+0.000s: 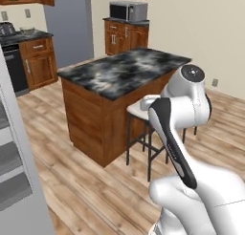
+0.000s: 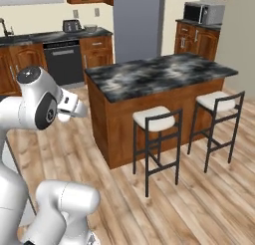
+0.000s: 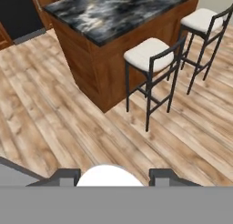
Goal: Pick the egg and butter from the fridge and place them by the bowl for mixing.
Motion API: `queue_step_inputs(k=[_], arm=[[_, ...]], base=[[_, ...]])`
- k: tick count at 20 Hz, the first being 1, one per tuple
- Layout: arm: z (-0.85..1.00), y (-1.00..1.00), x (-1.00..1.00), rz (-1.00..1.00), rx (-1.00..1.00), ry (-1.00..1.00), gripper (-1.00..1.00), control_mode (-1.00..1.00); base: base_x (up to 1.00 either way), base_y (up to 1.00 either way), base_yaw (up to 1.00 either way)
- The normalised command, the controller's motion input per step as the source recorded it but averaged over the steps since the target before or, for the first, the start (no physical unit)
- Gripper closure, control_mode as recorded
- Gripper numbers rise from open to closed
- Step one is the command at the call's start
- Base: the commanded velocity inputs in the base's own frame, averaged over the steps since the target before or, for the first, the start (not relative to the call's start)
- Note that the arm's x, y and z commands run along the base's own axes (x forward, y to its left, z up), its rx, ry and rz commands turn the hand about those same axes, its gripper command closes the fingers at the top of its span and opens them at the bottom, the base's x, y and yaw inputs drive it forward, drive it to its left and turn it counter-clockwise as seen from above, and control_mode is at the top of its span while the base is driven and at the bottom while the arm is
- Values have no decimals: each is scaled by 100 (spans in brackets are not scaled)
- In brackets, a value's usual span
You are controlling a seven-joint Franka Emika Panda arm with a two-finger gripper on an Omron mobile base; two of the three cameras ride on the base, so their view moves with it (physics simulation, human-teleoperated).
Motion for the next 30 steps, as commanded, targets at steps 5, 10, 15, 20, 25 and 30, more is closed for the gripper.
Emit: queue_step_inputs(k=[5, 10, 15, 20, 25, 30], arm=[[0, 0, 0, 0, 0, 0, 100, 100], [0, 0, 0, 0, 0, 0, 100, 100], [0, 0, 0, 0, 0, 0, 100, 100], [0, 0, 0, 0, 0, 0, 100, 100], [0, 0, 0, 0, 0, 0, 100, 100], [0, 0, 0, 0, 0, 0, 100, 100]], base=[[46, -5, -9], [59, -18, -2], [65, -28, 1], [72, -20, 29], [64, -9, 49], [44, -2, 73]])
